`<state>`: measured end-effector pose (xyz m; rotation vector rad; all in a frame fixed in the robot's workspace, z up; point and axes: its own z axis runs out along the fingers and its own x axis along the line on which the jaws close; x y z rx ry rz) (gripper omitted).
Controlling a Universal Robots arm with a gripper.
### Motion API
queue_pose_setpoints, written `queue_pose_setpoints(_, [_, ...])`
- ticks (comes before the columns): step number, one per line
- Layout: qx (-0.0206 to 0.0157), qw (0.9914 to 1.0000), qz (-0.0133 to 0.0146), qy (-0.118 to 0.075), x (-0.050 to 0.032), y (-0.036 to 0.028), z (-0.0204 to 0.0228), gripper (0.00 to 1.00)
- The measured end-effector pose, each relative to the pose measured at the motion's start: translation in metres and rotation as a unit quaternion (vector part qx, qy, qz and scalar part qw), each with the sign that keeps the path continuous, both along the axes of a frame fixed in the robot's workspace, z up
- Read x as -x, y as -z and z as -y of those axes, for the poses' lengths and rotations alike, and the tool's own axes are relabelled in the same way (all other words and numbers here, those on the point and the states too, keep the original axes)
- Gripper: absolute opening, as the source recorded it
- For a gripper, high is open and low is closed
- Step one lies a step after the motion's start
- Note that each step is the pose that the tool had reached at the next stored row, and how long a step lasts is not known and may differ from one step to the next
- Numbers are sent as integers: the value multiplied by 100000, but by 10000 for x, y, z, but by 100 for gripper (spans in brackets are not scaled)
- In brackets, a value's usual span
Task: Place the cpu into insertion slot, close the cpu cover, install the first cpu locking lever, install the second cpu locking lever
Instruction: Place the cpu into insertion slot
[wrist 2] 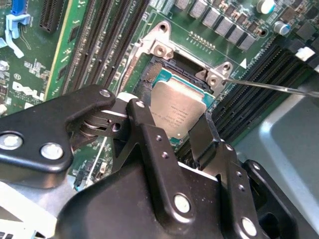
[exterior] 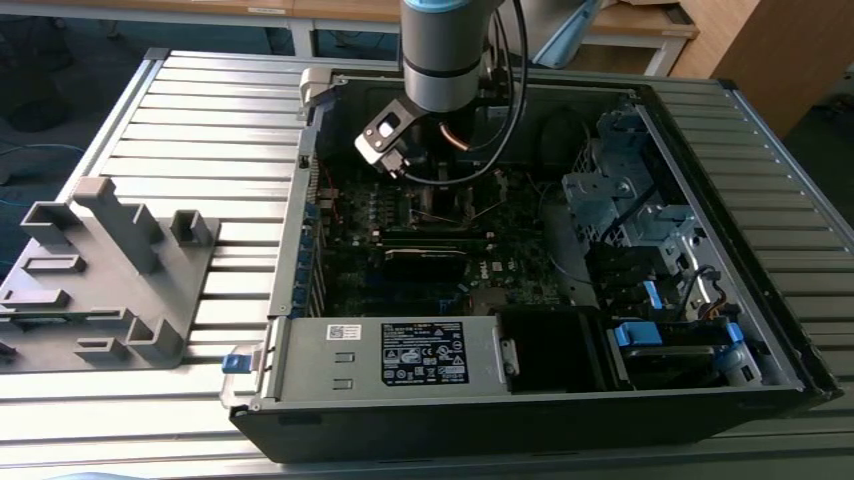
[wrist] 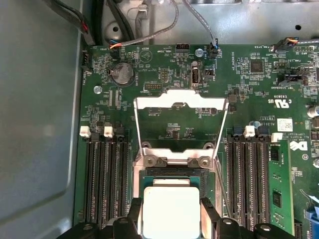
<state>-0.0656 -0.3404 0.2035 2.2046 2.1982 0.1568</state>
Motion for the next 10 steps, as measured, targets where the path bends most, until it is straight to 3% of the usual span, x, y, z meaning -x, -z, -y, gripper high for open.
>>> queue_pose_setpoints(4, [908, 99996, 5, 0, -1, 6, 0, 54])
queue_pose_setpoints(10, [980, 99995, 4, 14, -4, 41, 0, 54])
